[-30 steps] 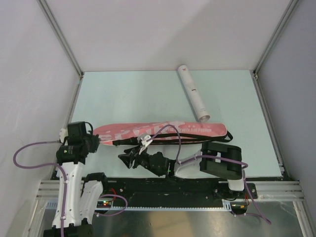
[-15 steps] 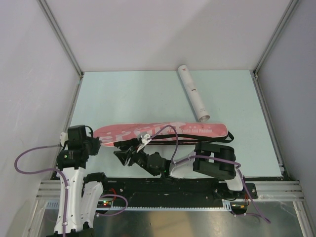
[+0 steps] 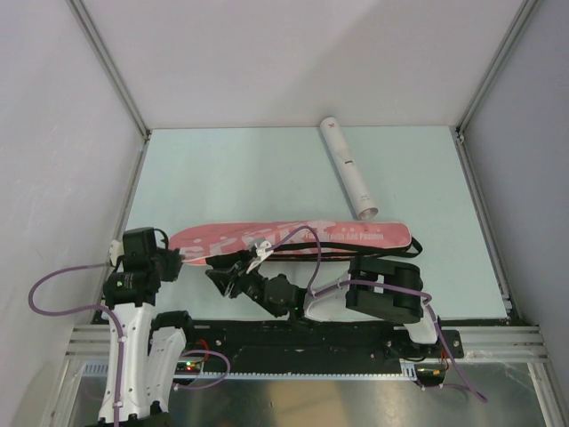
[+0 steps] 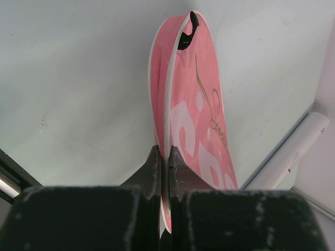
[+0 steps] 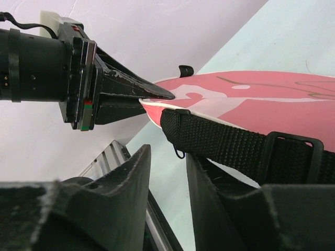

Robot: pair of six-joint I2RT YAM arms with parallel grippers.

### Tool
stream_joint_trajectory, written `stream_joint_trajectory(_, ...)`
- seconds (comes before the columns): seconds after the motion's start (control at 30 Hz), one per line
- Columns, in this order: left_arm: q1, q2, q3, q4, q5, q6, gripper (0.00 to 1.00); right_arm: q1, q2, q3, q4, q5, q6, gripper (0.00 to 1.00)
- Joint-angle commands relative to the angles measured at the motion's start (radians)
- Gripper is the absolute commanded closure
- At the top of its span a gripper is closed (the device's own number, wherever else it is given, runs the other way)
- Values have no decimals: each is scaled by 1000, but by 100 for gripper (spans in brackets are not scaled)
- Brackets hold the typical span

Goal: Pack up the badminton gear

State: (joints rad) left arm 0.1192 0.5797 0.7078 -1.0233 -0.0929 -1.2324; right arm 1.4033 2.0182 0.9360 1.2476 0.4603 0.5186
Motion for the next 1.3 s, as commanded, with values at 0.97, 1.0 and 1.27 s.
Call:
stream_joint_trajectory(0.97, 3, -2, 148, -37, -157, 33, 100, 32, -205, -243, -145, 282, 49, 100)
stream_joint_trajectory(1.0, 3, 0, 152, -38, -159, 33, 100, 39, -235, -257, -178, 305, 50, 100)
stream_joint_trajectory(1.27, 4, 10, 187, -52, -185, 38, 100, 86, -408, -352, -499, 497, 136, 100)
